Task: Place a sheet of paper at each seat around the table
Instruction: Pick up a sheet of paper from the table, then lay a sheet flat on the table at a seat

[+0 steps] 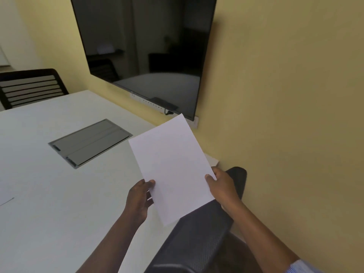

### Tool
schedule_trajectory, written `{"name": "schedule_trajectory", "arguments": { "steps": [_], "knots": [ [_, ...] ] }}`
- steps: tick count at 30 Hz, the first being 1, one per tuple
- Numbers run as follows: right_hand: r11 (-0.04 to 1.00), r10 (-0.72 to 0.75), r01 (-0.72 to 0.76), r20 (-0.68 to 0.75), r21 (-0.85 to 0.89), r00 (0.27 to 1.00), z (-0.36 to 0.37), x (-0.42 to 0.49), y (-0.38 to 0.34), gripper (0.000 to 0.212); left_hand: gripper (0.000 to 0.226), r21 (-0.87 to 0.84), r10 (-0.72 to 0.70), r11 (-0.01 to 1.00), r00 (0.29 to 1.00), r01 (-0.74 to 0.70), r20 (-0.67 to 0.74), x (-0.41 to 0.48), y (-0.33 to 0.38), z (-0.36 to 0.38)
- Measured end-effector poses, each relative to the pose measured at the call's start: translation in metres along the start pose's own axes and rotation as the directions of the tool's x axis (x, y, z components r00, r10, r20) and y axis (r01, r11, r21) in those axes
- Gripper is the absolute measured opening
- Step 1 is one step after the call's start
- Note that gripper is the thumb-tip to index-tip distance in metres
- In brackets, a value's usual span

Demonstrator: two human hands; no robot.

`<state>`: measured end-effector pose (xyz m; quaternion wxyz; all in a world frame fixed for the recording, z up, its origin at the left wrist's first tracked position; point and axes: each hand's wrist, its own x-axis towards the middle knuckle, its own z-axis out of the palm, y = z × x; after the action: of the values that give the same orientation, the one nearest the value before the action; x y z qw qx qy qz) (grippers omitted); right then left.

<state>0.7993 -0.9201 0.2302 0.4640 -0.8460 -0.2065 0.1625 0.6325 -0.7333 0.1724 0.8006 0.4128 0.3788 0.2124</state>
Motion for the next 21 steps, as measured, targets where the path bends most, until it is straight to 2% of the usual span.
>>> {"name": "schedule_trajectory", "arguments": {
  "steps": [3, 7, 11, 14, 16, 17, 18, 19, 21],
  "knots": [
    [0.994, -0.021, 0.027, 0.059, -0.107, 0.998, 0.036, 0.051, -0.001, 0.017, 0.015, 0.054, -0.017, 0.998, 0.997, 0.022, -0.082, 0.038, -0.001, -0.018],
    [0.958, 0.049, -0.007, 0.138, -0.286, 0.989, 0.09, 0.113, 0.011, 0.031, 0.011, 0.127, -0.086, 0.985, 0.976, 0.113, -0.202, 0.088, -0.022, -0.044],
    [0.922, 0.147, -0.058, 0.208, -0.383, 0.967, 0.142, 0.154, 0.039, 0.025, 0.024, 0.193, -0.16, 0.955, 0.938, 0.226, -0.308, 0.126, -0.045, -0.066],
    [0.893, 0.212, -0.087, 0.242, -0.441, 0.947, 0.174, 0.173, 0.065, 0.029, 0.02, 0.267, -0.198, 0.915, 0.913, 0.303, -0.356, 0.144, -0.062, -0.081],
    [0.878, 0.252, -0.105, 0.265, -0.467, 0.931, 0.191, 0.182, 0.081, 0.027, 0.02, 0.342, -0.175, 0.881, 0.897, 0.327, -0.406, 0.151, -0.072, -0.089],
    [0.874, 0.273, -0.116, 0.279, -0.473, 0.921, 0.198, 0.185, 0.088, 0.027, 0.019, 0.436, -0.117, 0.838, 0.889, 0.328, -0.443, 0.152, -0.077, -0.094],
    [0.87, 0.291, -0.125, 0.293, -0.477, 0.911, 0.203, 0.188, 0.096, 0.027, 0.027, 0.585, -0.011, 0.748, 0.888, 0.313, -0.461, 0.153, -0.083, -0.099],
    [0.867, 0.305, -0.132, 0.304, -0.48, 0.902, 0.208, 0.19, 0.102, 0.027, 0.042, 0.754, 0.127, 0.599, 0.898, 0.27, -0.422, 0.154, -0.09, -0.104],
    [0.866, 0.321, -0.142, 0.315, -0.48, 0.893, 0.215, 0.193, 0.112, 0.025, 0.077, 0.963, 0.293, 0.236, 0.936, 0.129, -0.197, 0.155, -0.104, -0.113]
  ]
}}
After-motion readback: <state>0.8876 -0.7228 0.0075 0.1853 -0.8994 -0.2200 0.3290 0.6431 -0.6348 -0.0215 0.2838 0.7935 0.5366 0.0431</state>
